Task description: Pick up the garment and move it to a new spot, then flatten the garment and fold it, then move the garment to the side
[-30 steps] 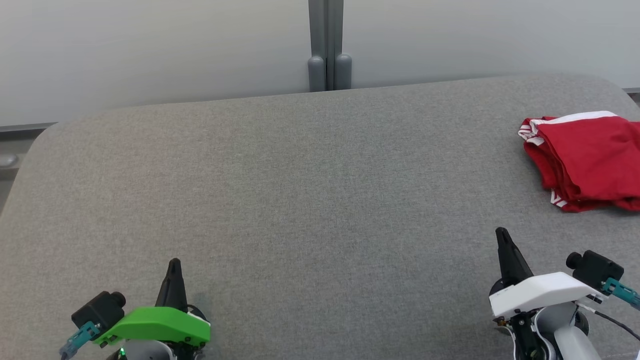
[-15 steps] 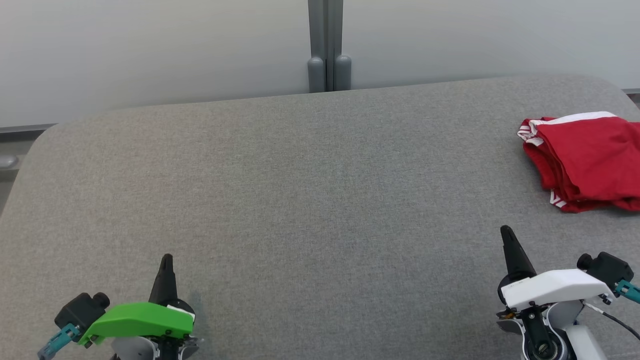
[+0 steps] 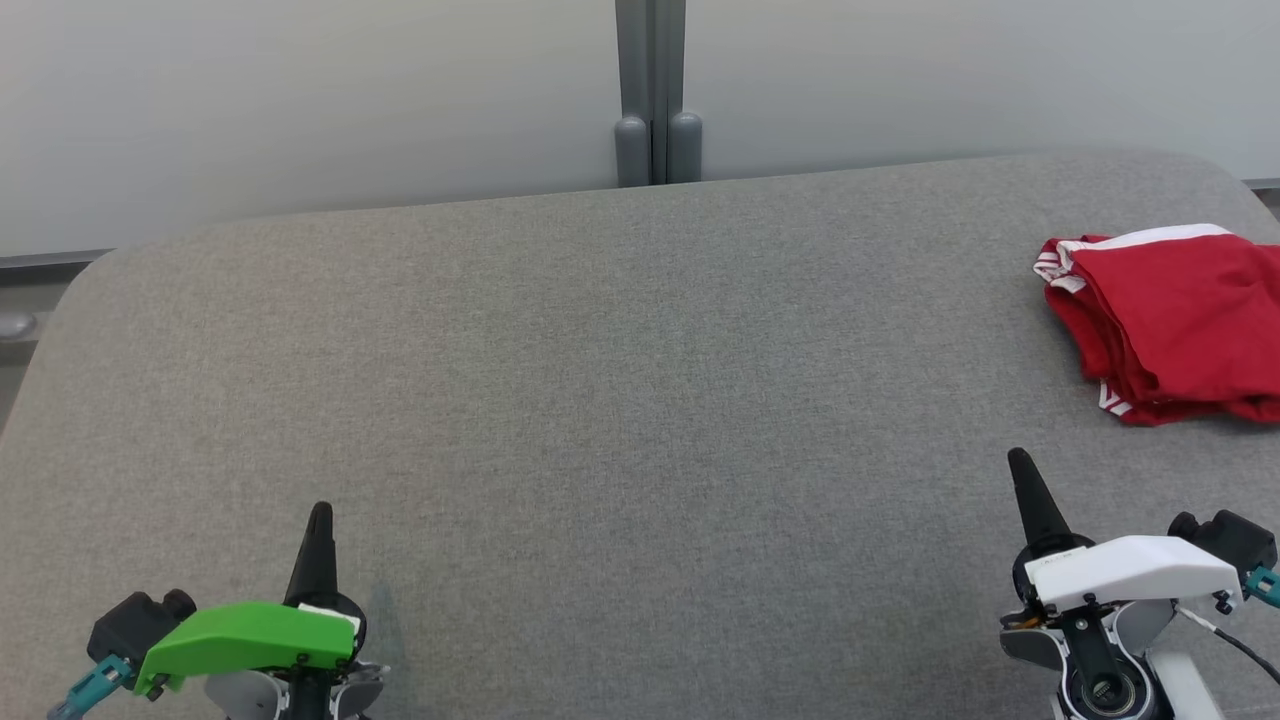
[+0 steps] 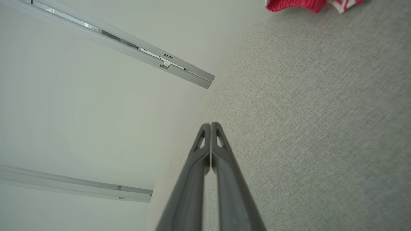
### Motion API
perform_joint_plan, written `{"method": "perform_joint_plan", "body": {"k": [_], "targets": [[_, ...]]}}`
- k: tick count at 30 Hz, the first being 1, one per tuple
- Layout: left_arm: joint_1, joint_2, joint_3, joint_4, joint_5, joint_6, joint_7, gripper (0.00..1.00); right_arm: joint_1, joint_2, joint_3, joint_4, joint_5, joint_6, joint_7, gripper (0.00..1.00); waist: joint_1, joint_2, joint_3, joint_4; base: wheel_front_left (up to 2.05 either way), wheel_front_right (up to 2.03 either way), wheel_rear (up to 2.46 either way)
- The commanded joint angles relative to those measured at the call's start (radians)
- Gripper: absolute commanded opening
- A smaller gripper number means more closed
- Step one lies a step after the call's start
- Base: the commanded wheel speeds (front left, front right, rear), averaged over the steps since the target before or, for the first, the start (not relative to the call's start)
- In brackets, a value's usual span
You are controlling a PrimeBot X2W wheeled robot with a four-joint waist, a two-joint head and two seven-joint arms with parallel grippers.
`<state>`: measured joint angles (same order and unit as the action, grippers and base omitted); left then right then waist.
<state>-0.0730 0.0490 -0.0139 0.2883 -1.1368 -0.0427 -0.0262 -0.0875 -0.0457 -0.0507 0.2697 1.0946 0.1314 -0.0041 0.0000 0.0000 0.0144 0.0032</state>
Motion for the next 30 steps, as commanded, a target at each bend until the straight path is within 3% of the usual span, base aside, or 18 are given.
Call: {"method": "perform_joint_plan", "body": {"k": [1,30], "targets": [[-0.029,0.005,0.01,-0.015,-0.029,-0.008,0.007,0.0,-0.02,-0.005,-0.005,-0.013,0.028,-0.001,0.007,0.0,0.0,0.0,0.0,0.0,0.0,0.0,0.0],[-0.037,0.005,0.073,-0.031,-0.268,-0.052,0.079,0.0,-0.025,-0.006,-0.038,-0.021,0.288,-0.001,0.068,0.0,0.0,0.0,-0.005,-0.002,0.0,0.0,0.0]]}}
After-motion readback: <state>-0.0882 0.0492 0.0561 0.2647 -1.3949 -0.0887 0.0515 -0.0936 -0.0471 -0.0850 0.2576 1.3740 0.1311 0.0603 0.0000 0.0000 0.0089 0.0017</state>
